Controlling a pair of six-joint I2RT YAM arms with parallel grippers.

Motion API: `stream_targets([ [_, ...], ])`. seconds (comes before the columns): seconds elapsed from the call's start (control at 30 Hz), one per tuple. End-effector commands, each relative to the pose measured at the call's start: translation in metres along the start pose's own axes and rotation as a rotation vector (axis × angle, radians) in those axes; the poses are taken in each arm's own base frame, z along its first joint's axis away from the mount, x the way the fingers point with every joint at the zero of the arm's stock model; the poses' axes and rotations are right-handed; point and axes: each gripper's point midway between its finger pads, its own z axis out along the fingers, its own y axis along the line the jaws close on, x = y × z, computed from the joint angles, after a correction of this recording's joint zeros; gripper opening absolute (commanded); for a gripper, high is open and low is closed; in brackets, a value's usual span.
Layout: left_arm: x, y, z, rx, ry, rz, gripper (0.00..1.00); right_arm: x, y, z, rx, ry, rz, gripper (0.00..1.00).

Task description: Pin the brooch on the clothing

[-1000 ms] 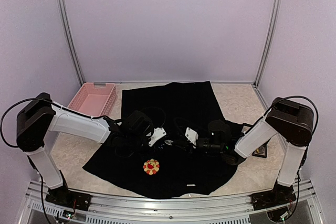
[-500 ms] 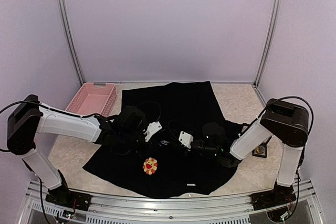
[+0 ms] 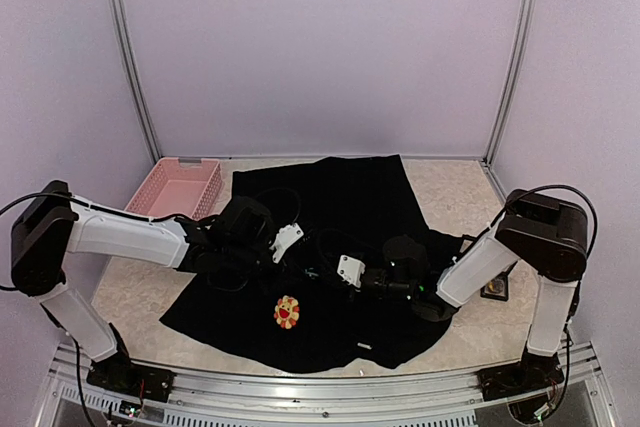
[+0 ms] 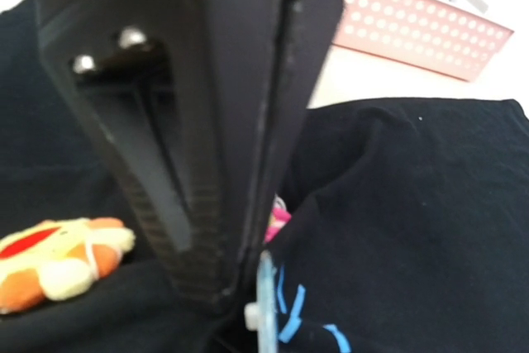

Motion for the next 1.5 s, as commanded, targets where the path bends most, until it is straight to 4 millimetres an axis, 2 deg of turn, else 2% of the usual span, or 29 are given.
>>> stream_targets([
  [0.0,-0.014,-0.001,-0.008,0.007,-0.059,0.005,0.00,-0.018,0.012,-0.005,-0.056,-0.065,0.040,0.00],
  [0.3,-0.004,0.002,-0.003,0.003,-0.024,-0.003,0.00,-0.033,0.000,-0.018,-0.104,-0.166,0.225,0.00],
  [0.6,-0.005,0.004,-0.004,-0.009,-0.025,0.003,0.00,-0.040,0.006,-0.019,-0.176,-0.194,0.240,0.00],
  [0.67,-0.005,0.006,-0.004,-0.017,-0.026,0.001,0.02,-0.038,0.006,-0.019,-0.184,-0.191,0.246,0.00],
  [0.87,-0.007,0.010,-0.008,-0.048,-0.033,0.015,0.21,-0.035,0.006,-0.015,-0.204,-0.171,0.257,0.00],
  [1.07,-0.021,0.006,-0.022,-0.056,-0.113,0.075,0.26,-0.037,0.008,-0.016,-0.232,-0.174,0.256,0.00],
  [1.3,-0.024,-0.009,-0.020,0.013,-0.133,0.113,0.21,-0.046,0.010,-0.018,-0.271,-0.196,0.270,0.00],
  [1.47,-0.018,-0.011,-0.016,0.016,-0.111,0.119,0.05,-0.047,0.011,-0.019,-0.291,-0.201,0.271,0.00],
])
